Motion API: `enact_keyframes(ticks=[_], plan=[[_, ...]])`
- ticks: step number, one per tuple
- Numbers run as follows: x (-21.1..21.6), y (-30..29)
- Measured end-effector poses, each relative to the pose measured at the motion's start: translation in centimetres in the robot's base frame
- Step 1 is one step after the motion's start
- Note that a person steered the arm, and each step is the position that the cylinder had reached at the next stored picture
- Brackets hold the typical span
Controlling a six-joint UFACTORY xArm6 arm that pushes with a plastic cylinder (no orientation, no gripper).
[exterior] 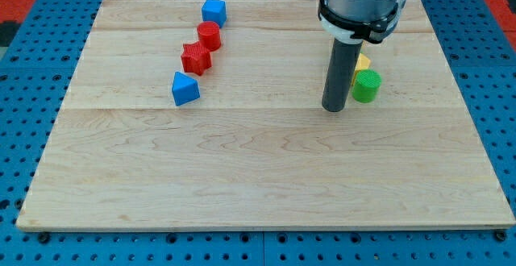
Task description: Slide the blue triangle to the center
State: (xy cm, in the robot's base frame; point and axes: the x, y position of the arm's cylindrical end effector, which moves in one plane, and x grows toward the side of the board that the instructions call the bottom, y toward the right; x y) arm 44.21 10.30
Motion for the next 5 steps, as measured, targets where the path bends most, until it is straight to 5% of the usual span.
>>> enact_keyframes(ticks=[5], plan=[[4.1,-3.8]])
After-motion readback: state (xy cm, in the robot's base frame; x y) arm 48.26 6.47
